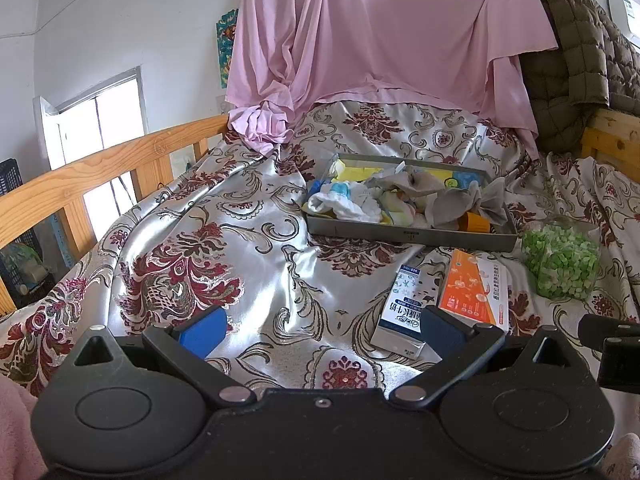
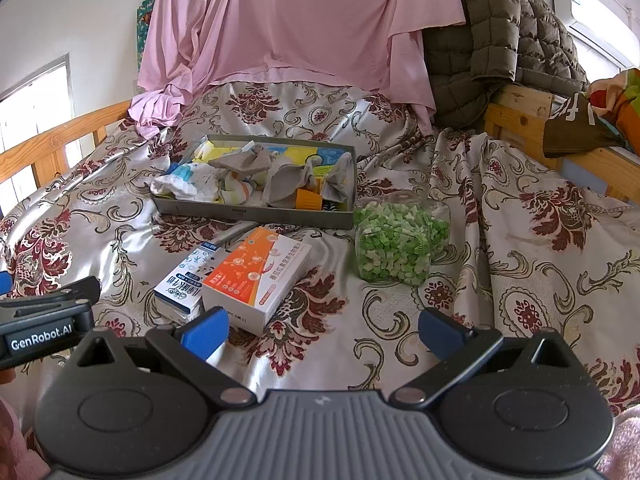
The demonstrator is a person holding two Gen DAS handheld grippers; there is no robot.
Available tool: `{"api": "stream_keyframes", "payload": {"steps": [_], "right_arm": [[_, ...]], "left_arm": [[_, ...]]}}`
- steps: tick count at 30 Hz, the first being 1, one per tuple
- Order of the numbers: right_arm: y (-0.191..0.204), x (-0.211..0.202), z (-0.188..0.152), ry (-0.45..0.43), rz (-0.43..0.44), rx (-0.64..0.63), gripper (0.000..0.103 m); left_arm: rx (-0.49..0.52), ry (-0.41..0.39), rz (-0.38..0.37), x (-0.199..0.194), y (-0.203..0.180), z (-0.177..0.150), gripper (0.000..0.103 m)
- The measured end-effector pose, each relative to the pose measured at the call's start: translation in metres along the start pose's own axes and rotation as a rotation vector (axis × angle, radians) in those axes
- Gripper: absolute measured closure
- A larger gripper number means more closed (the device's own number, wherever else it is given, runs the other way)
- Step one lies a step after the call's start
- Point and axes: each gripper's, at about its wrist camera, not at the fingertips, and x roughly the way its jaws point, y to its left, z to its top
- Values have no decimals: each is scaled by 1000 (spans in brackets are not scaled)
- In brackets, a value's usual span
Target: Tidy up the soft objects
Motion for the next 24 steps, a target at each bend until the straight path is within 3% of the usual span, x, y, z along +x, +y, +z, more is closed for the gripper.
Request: {"api": "stream_keyframes", "payload": {"steps": [24], "right_arm": [[-1, -1, 0, -7, 4, 2, 0]], "left_arm": [[28, -22, 18, -3, -1, -1, 1]]}}
